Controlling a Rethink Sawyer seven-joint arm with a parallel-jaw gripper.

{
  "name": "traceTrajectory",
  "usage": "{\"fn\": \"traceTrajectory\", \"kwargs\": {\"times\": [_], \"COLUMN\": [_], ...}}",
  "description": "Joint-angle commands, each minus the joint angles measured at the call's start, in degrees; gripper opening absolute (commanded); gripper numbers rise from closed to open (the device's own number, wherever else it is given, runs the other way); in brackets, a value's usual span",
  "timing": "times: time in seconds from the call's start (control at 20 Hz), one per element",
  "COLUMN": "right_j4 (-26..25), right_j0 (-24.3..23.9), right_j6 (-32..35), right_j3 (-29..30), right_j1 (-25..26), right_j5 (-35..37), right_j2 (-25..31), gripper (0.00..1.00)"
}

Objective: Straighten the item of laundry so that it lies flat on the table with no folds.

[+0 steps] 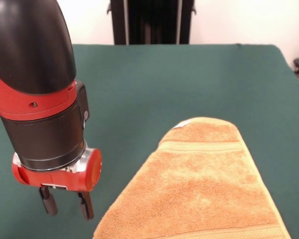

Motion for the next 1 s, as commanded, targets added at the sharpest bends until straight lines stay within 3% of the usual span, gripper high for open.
{"fn": "traceTrajectory", "kwargs": {"times": [0.05,0.3,0.35,0.5,1.0], "right_j4": [1.57,2.31,2.39,3.05,5.73], "right_j0": [2.38,2.13,2.86,2.76,0.64], "right_j6": [11.11,9.91,10.43,9.72,4.14], "right_j3": [5.42,5.19,2.36,1.26,5.66], "right_j1": [3.47,3.67,6.06,6.69,3.94], "right_j5": [-3.27,-2.94,-2.47,-0.73,0.78], "right_j2": [5.34,6.29,6.52,6.69,8.42], "gripper": [1.0,1.0,1.0,1.0,1.0]}}
